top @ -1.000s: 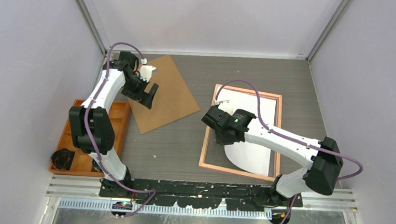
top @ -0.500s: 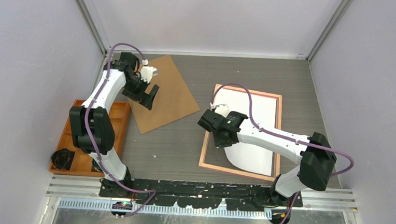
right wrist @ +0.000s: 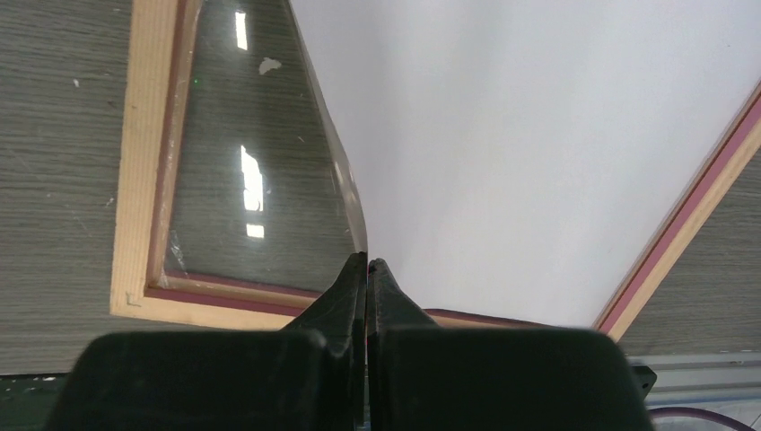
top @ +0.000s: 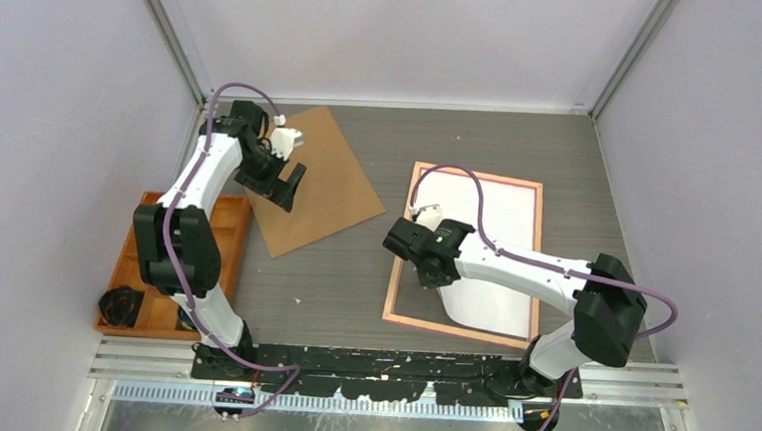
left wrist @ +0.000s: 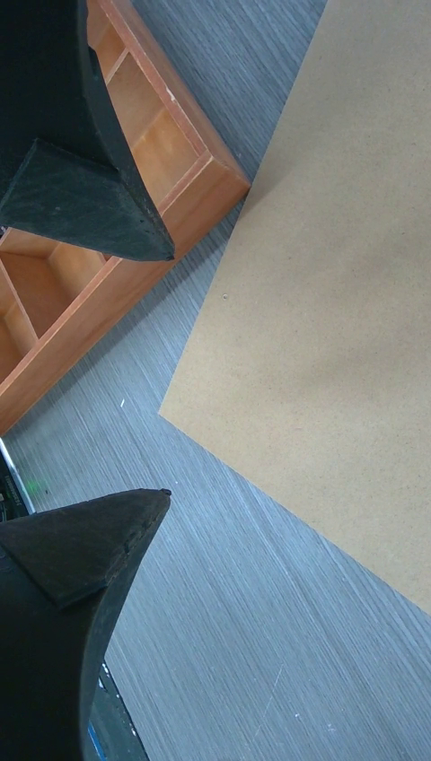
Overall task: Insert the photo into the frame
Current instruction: Turn over the photo from the photo frame.
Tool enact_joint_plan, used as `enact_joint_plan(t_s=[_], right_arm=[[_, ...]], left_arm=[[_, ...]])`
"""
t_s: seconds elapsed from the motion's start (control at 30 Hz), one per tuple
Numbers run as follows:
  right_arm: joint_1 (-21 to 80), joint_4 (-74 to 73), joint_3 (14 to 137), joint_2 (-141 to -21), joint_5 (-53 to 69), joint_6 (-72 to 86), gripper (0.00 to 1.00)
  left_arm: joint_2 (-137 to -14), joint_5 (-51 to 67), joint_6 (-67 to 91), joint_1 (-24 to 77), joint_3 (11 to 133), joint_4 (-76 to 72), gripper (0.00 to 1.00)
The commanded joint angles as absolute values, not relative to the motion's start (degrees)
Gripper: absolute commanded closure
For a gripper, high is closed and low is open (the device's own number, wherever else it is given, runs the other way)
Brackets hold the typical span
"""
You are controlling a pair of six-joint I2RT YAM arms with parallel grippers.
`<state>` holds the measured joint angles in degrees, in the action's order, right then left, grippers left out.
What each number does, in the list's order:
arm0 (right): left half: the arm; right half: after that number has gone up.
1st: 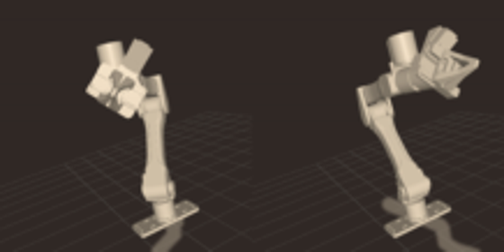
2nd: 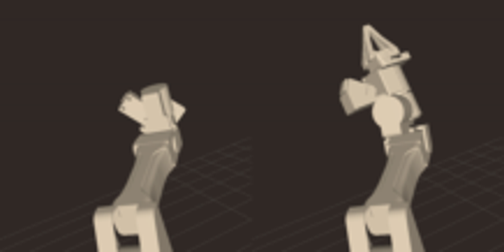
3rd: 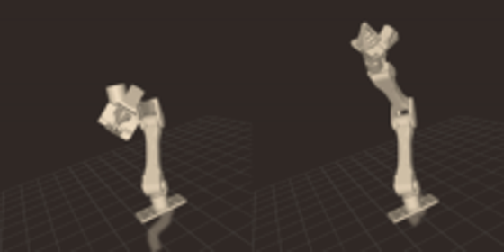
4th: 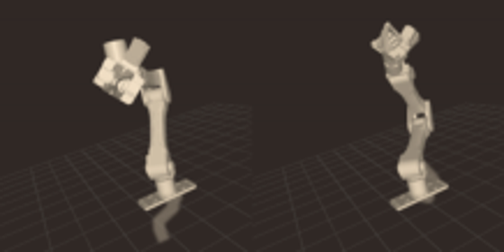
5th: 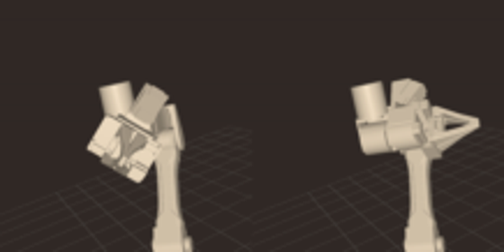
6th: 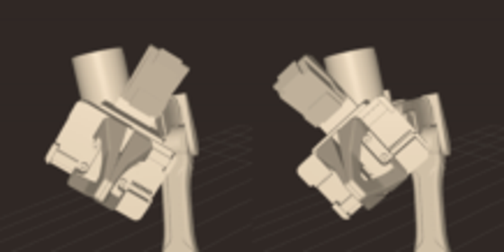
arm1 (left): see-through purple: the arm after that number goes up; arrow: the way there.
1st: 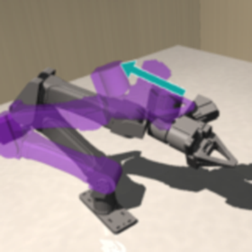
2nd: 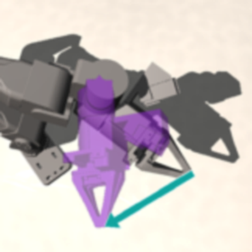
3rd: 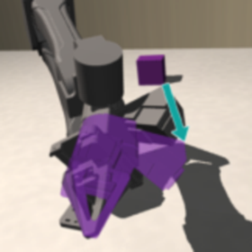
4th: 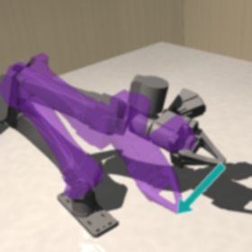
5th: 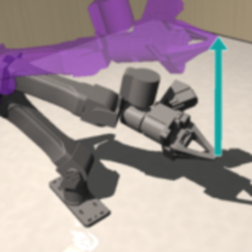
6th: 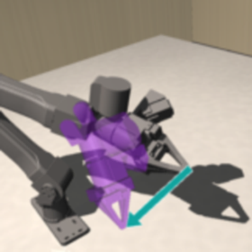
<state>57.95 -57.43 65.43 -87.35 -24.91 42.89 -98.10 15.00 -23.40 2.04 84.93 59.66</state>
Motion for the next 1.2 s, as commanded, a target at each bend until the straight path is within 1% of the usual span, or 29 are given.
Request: enact_joint_plan(t_s=[0.0,0.23,0.27,0.33,0.37,0.4,0.43,0.5,0.57,0.67,0.8,0.97,1.07,1.17], right_arm=[[58.02,-56.34,63.51,-85.09,-28.40,45.83,0.99],[58.02,-53.06,62.66,-85.00,-26.97,45.33,0.99],[58.01,-52.48,62.78,-85.19,-26.29,44.73,0.95],[58.05,-51.71,63.26,-85.92,-24.71,43.80,0.73],[58.04,-51.23,63.59,-86.22,-23.79,43.30,0.64],[58.09,-50.53,63.77,-86.46,-22.87,43.05,0.50],[58.04,-49.71,63.80,-86.40,-22.06,42.84,0.40],[58.06,-47.96,63.96,-86.11,-20.89,42.64,0.22],[58.01,-46.02,63.98,-85.36,-19.70,42.31,0.11],[58.02,-43.48,64.05,-84.54,-17.36,41.86,0.01],[57.80,-41.53,64.33,-83.45,-13.46,41.04,0.00],[54.37,-35.33,63.46,-79.56,-8.85,42.08,0.00],[48.76,-28.76,63.82,-79.18,-4.59,42.39,0.00],[43.54,-22.33,66.21,-83.13,0.84,42.07,0.00]], left_arm=[[-96.00,16.08,-24.68,2.21,84.72,60.60,0.00],[-95.73,16.08,-24.96,2.26,84.56,60.95,0.00],[-95.72,16.13,-25.01,2.28,84.60,60.99,0.00],[-95.71,16.13,-25.10,2.25,84.67,61.08,0.00],[-95.71,16.17,-25.13,2.27,84.64,61.16,0.00],[-95.71,16.17,-25.18,2.24,84.64,61.21,0.00],[-95.81,16.19,-25.33,2.24,84.69,61.30,0.00],[-95.95,16.08,-25.53,2.28,84.75,61.54,0.00],[-96.06,15.89,-25.80,2.28,84.67,61.69,0.00],[-96.14,15.54,-26.33,2.27,84.60,61.96,0.00],[-96.20,14.91,-26.54,2.23,84.72,62.14,0.00],[-96.49,11.63,-26.64,2.22,85.78,61.46,0.00],[-97.76,3.18,-27.05,2.20,85.79,58.72,0.00],[-99.82,-5.74,-28.79,1.78,85.39,56.20,0.00]])
